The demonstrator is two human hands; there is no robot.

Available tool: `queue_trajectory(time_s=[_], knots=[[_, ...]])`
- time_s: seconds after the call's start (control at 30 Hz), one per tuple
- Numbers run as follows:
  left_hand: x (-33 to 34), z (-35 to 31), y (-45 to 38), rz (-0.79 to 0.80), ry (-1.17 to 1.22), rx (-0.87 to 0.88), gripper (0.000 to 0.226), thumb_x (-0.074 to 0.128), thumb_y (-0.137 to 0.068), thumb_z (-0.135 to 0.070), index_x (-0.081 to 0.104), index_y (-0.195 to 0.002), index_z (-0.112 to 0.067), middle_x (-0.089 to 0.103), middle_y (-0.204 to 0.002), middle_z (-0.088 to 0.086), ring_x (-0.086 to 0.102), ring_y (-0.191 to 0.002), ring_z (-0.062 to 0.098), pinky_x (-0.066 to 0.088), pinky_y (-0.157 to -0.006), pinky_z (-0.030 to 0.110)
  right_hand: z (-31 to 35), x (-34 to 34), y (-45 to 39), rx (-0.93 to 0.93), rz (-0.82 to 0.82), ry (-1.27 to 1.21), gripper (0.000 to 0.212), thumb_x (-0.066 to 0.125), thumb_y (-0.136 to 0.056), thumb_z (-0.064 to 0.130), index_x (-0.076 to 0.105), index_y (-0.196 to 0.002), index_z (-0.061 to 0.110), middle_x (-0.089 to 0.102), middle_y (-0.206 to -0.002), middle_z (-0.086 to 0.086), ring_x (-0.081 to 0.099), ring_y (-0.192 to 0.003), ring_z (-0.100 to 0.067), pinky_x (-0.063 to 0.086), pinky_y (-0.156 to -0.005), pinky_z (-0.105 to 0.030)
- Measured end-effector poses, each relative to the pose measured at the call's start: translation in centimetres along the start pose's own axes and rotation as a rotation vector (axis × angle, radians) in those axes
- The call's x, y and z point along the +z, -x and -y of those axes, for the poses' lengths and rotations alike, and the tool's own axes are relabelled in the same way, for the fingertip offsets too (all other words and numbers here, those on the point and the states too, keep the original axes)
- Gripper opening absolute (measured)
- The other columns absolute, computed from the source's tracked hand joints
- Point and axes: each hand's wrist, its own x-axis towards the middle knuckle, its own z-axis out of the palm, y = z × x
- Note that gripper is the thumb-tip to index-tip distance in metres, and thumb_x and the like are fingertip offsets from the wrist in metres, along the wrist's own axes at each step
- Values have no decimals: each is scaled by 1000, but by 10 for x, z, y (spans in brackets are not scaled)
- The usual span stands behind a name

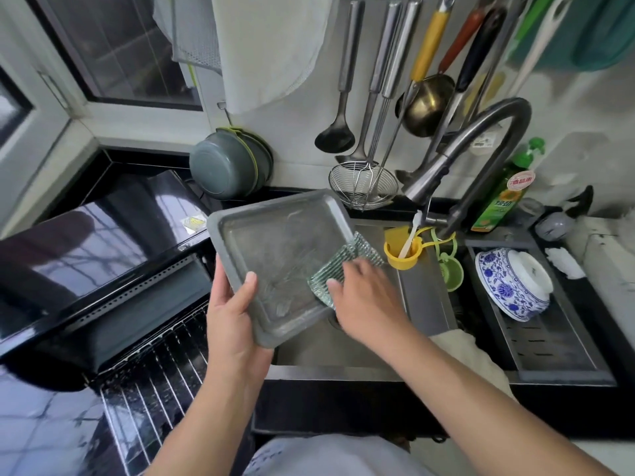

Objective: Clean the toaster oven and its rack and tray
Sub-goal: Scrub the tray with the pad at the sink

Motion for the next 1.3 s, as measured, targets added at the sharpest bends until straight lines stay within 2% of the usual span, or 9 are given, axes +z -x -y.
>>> queue_trajectory(time_s=[0.17,0.27,0.4,0.57,0.77,0.93,1.1,1.23,1.3], knots=[[5,8,-6,-40,29,-6,50,47,-104,-1,64,-136,-35,67,-137,10,66,-120,33,57,-99,49,59,6,48,-245,-99,-95,42,33,-98,47,50,-126,21,51,-124,-3,48,-118,-24,27,-116,-45],[3,3,-4,-2,36,10,52,44,-104,-1,64,-136,-37,68,-135,4,66,-121,28,56,-99,51,23,2,15,-128,-92,40,42,30,-101,46,51,-125,19,52,-128,-6,47,-124,-26,14,-121,-50],[4,3,-2,22,24,-15,53,42,-106,-3,58,-143,-37,66,-139,2,66,-123,28,57,-95,53,-7,-4,-5,2,-22,70,43,28,-102,44,48,-130,18,48,-134,-7,43,-123,-26,30,-113,-44],[3,2,-10,-1,19,-16,49,44,-105,-4,60,-141,-35,67,-137,6,63,-124,33,57,-98,50,34,8,35,-305,-46,-68,41,36,-102,33,49,-139,21,45,-139,-1,42,-123,-24,28,-114,-40],[3,0,-4,71,3,-23,52,42,-106,-3,56,-145,-35,62,-144,6,59,-132,34,48,-105,61,-5,-4,-8,-14,-28,32,51,37,-103,36,32,-149,15,33,-150,-10,32,-137,-28,30,-113,-41],[5,4,-5,60,62,-101,48,44,-105,-5,61,-141,-31,62,-142,15,67,-117,31,56,-100,49,50,1,29,-428,-78,-106,48,48,-99,27,42,-146,21,36,-145,-5,36,-130,-23,34,-111,-39],[7,8,9,164,16,-146,49,41,-107,-7,56,-146,-31,64,-142,8,65,-124,30,56,-101,47,28,-25,-37,-278,-229,75,48,49,-98,28,43,-146,26,40,-143,-6,36,-125,-28,36,-107,-44],[4,-2,2,189,-6,-183,46,40,-108,-12,59,-143,-35,63,-142,9,65,-122,28,55,-103,47,39,-17,-3,-601,-179,55,47,53,-87,13,56,-133,24,48,-134,-5,43,-117,-29,41,-99,-44],[4,-2,2,198,-28,-210,45,39,-109,-15,60,-142,-36,63,-142,9,63,-126,28,51,-107,49,43,-13,1,-591,-178,83,50,46,-87,16,53,-135,23,47,-135,-4,42,-118,-28,43,-98,-44]])
